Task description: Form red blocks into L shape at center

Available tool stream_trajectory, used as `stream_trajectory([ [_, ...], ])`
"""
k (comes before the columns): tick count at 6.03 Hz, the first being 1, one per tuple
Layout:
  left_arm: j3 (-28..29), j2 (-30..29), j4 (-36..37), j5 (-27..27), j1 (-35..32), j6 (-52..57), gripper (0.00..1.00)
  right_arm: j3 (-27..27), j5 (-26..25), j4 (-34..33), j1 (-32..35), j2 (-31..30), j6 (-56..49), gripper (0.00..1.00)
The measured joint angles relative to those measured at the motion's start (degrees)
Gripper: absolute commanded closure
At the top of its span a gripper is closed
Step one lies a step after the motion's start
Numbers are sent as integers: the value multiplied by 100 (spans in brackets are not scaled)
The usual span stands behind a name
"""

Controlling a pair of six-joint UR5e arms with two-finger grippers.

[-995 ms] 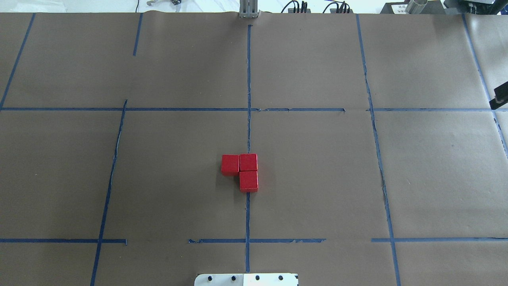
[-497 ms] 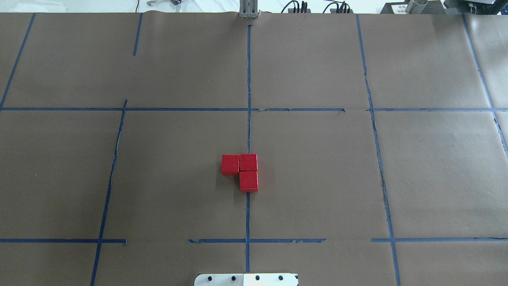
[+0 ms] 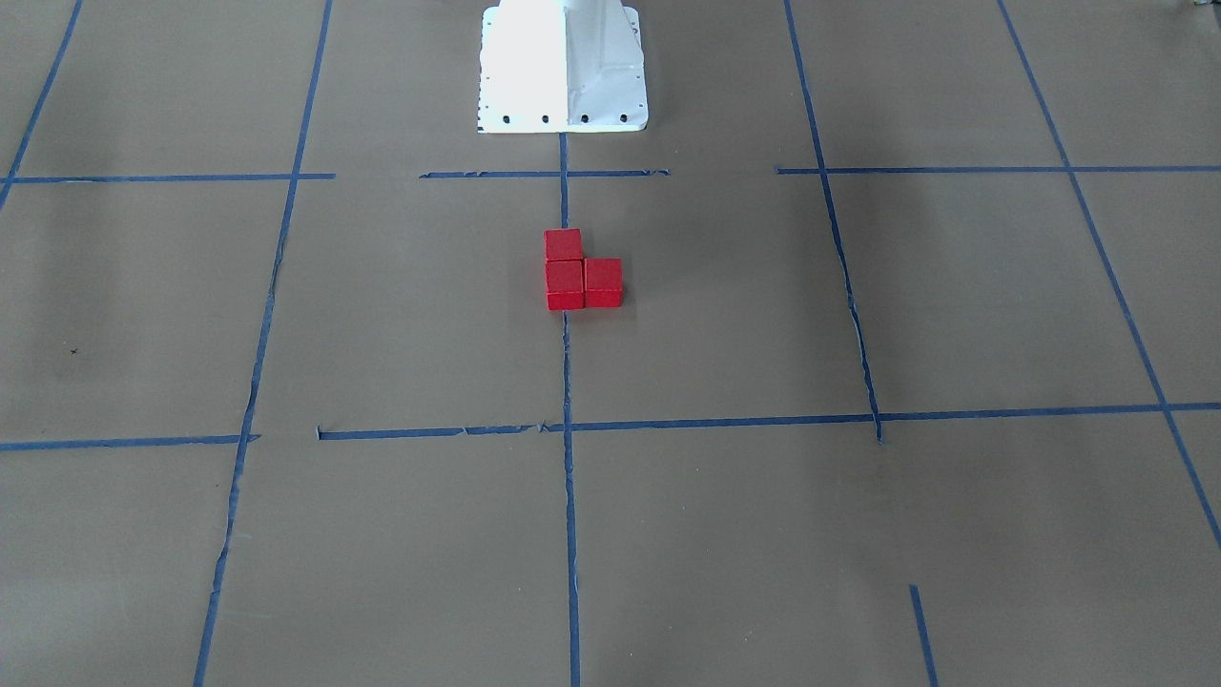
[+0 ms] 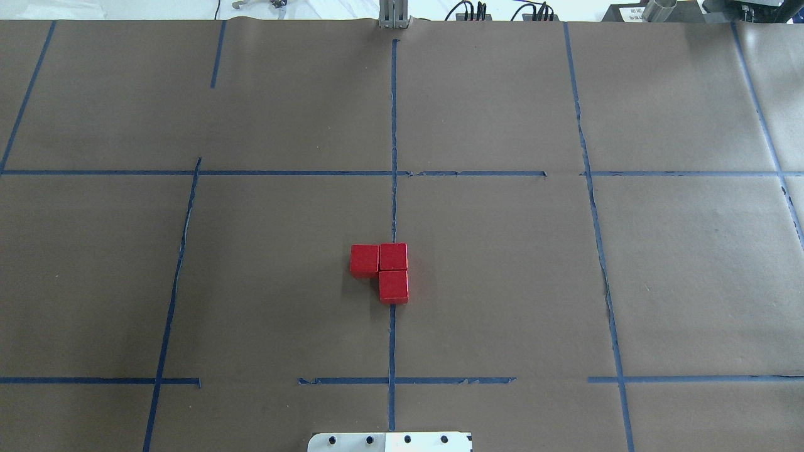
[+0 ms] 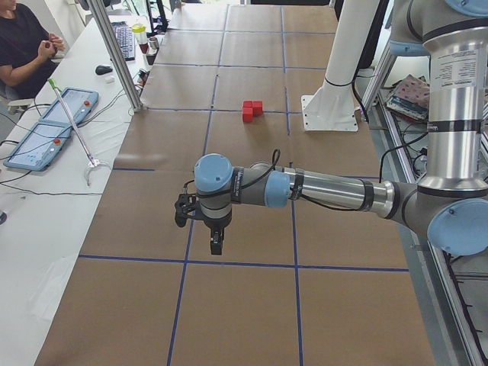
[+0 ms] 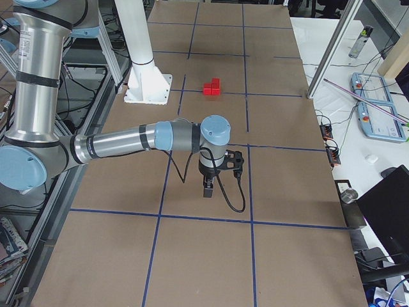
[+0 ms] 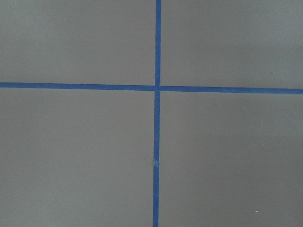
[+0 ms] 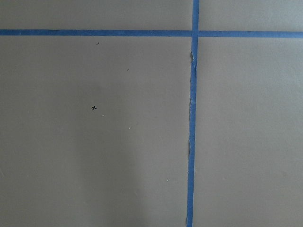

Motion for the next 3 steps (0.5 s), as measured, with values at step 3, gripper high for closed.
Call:
stream_trajectory([
  [3, -576, 533, -8, -308, -28, 27, 0, -173, 18, 350, -5, -19, -55, 0],
])
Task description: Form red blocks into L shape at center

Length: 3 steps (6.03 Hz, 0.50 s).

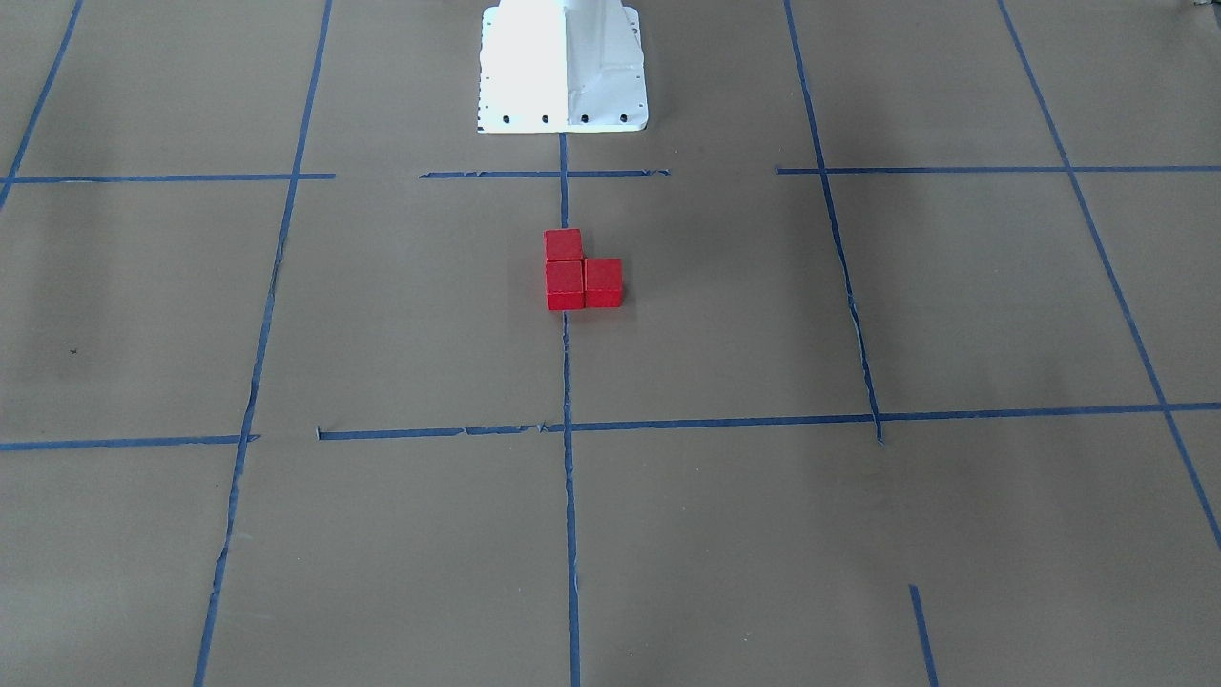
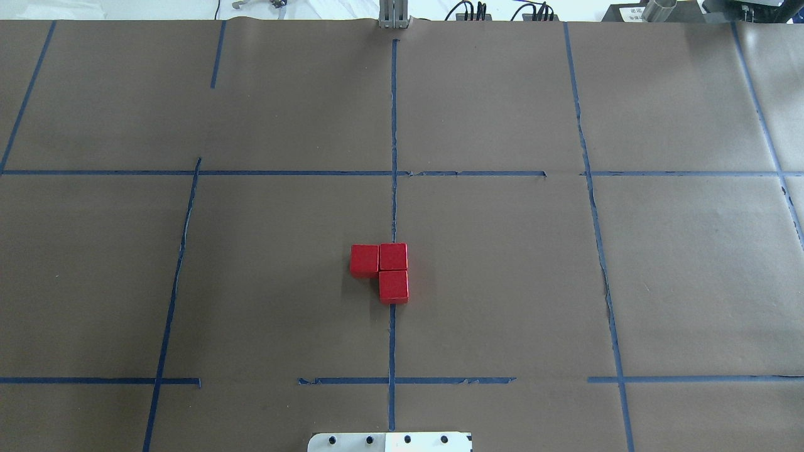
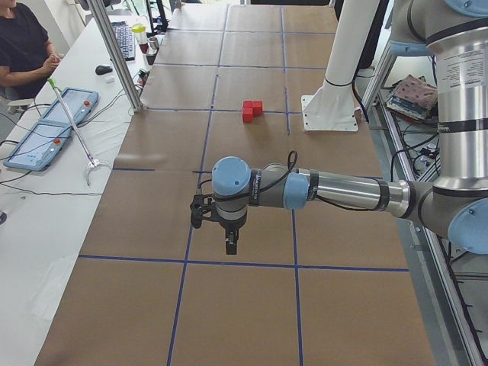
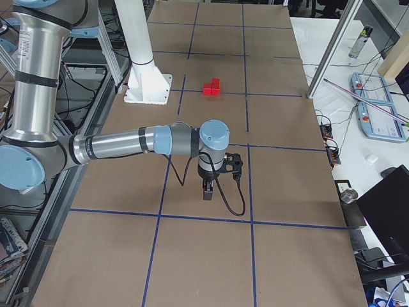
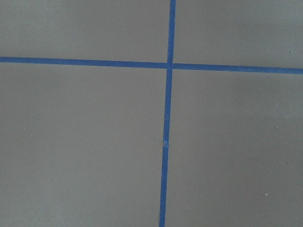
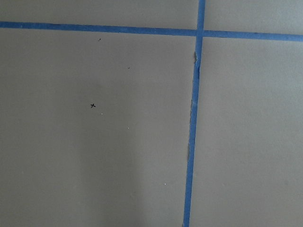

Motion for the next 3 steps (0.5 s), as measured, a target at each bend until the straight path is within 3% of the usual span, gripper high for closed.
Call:
stream_trajectory([
  [3, 11, 67, -32, -32, 14, -3, 0, -184, 4, 102, -1, -10, 0, 0],
])
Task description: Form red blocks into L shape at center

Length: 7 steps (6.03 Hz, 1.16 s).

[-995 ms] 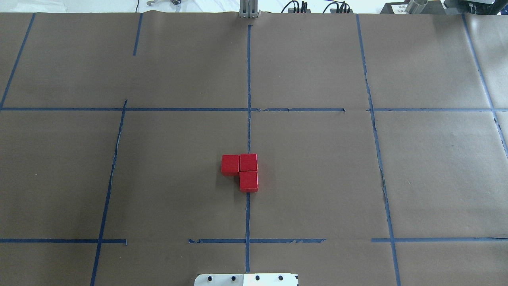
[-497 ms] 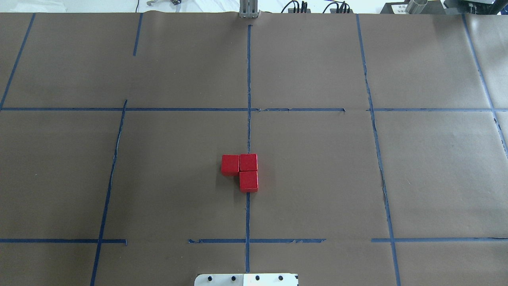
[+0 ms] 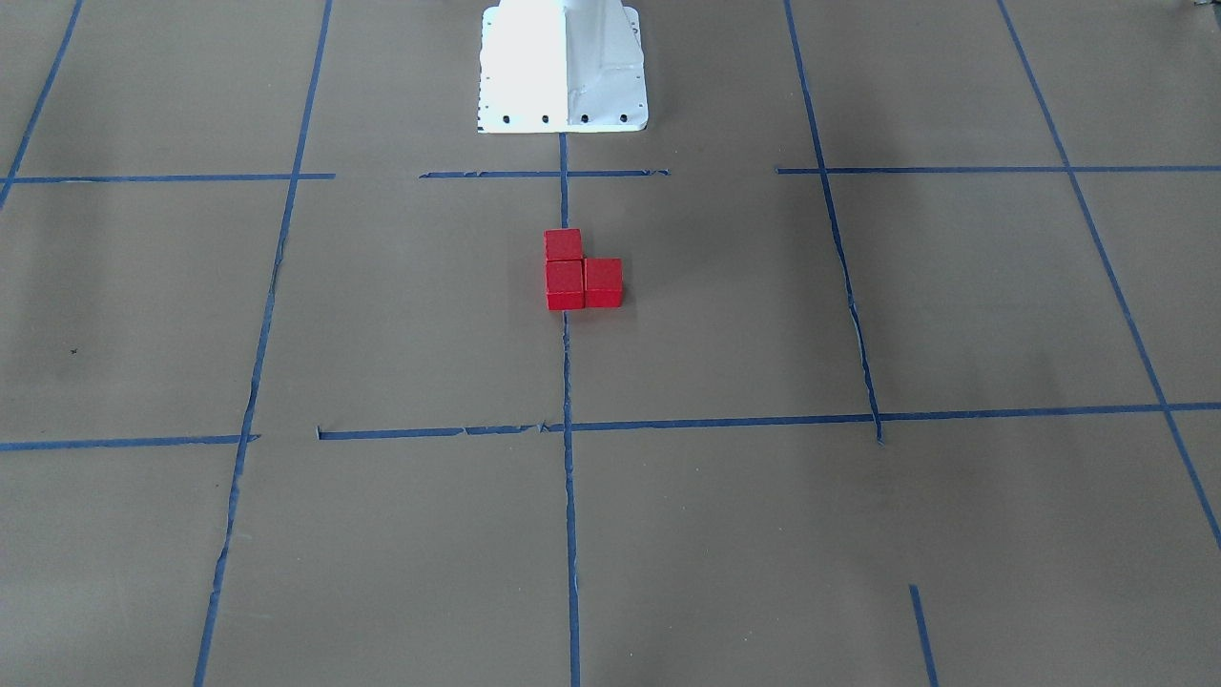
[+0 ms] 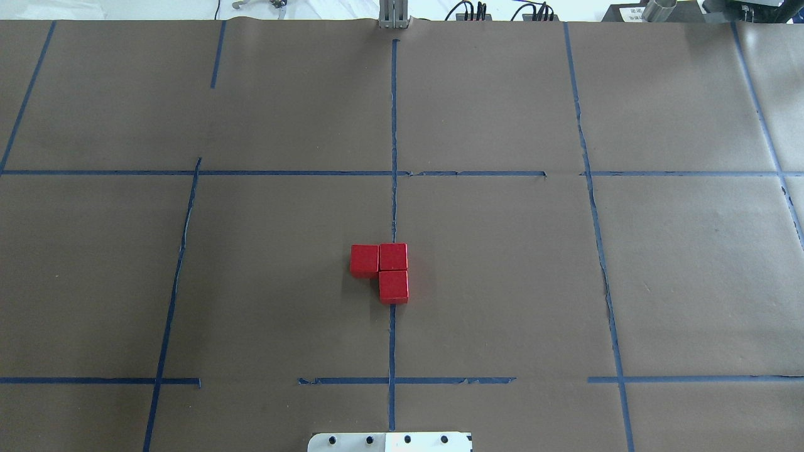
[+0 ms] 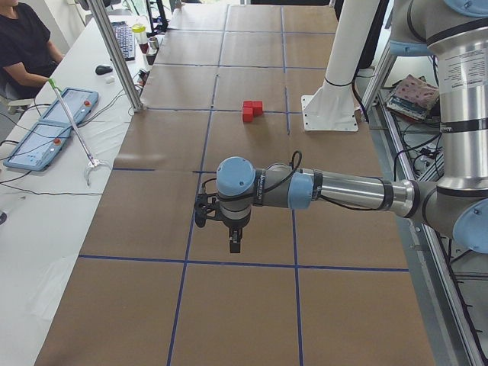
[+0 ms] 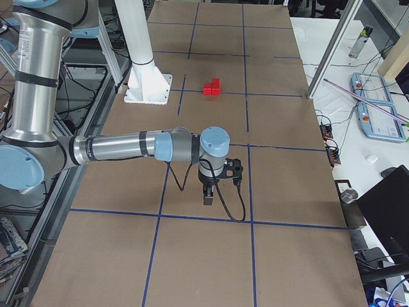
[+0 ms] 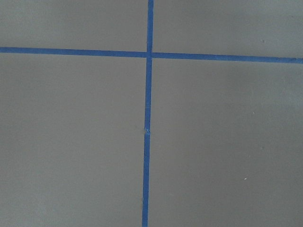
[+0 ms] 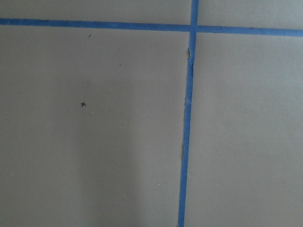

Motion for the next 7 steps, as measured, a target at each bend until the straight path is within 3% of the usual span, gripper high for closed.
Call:
stream_trajectory([
  [3, 97, -9, 24, -4, 13, 17, 0, -149, 53, 127, -4, -11, 16, 0],
  [7, 131, 102, 45, 208, 18, 431, 0, -302, 167, 928, -1, -77, 412, 0],
])
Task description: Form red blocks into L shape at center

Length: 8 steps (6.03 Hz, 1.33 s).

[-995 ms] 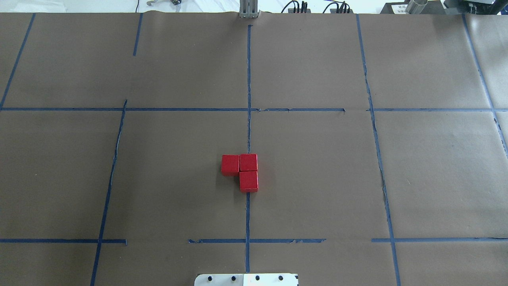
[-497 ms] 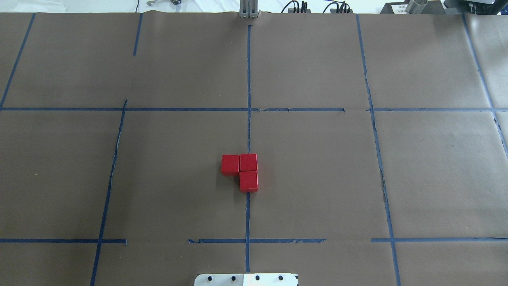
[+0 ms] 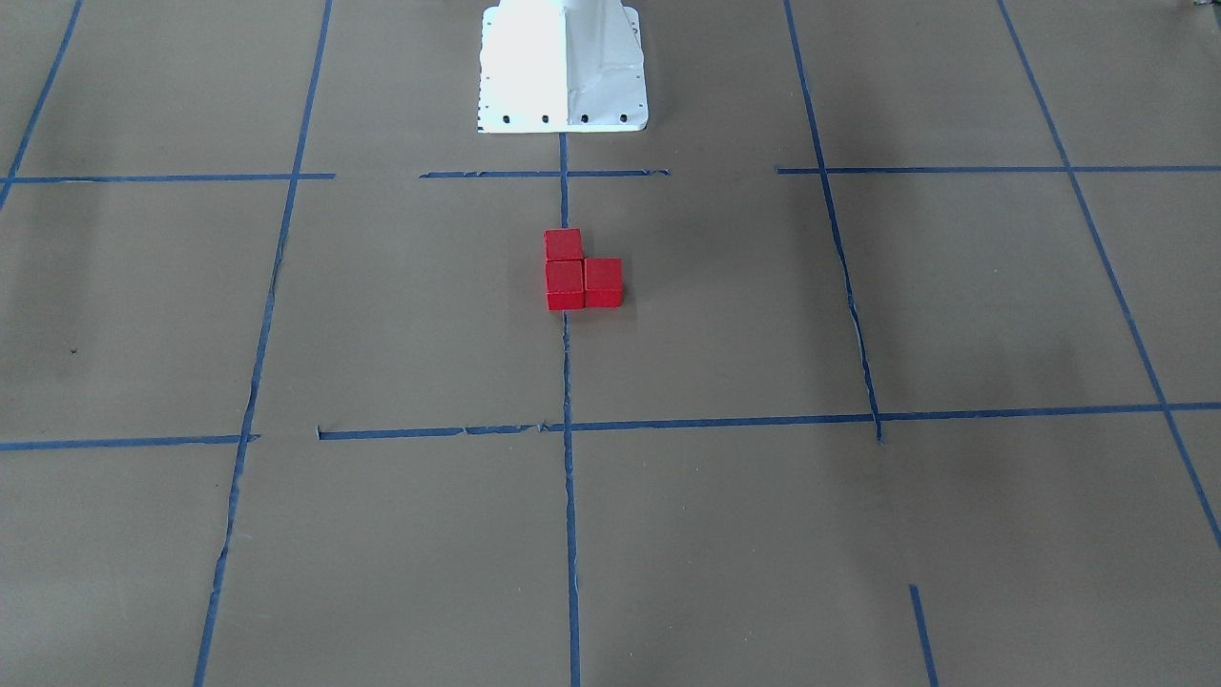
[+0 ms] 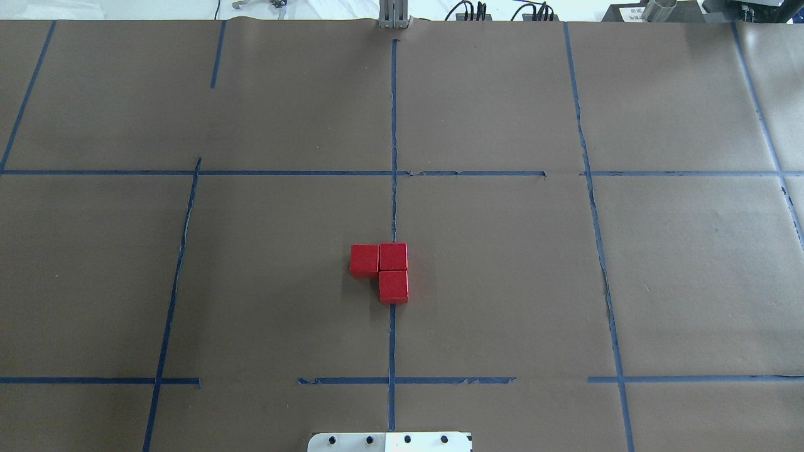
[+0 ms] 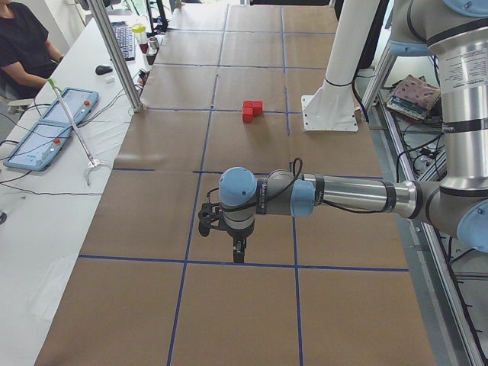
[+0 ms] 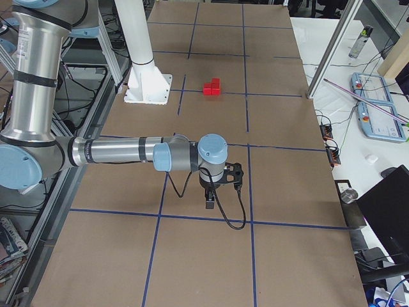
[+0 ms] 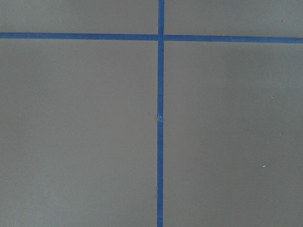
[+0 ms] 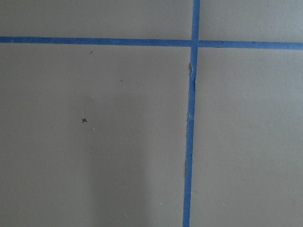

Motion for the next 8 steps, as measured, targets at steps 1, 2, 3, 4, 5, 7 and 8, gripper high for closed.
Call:
stream_trajectory([
  [1, 12, 2, 3, 35, 0, 16, 0, 12, 0, 19, 0, -1, 2, 0],
  [2, 44, 5, 1, 43, 4, 20, 0, 24, -11, 24, 1, -5, -1, 0],
  [3, 82, 6, 0, 37, 5, 21, 0, 31, -24, 23, 1, -11, -5, 0],
  [4, 93, 5, 0, 23, 2, 22, 0, 40, -25, 22, -1, -22, -9, 0],
  [5, 99, 1, 0, 12, 3, 22, 0, 51, -23, 24, -3, -31, -14, 0],
  [7, 105, -2, -3, 0, 8, 22, 0, 61, -5, 19, -5, -36, -16, 0],
  [8, 105, -17, -7, -2, 9, 22, 0, 62, 12, 18, -7, -36, -16, 0],
])
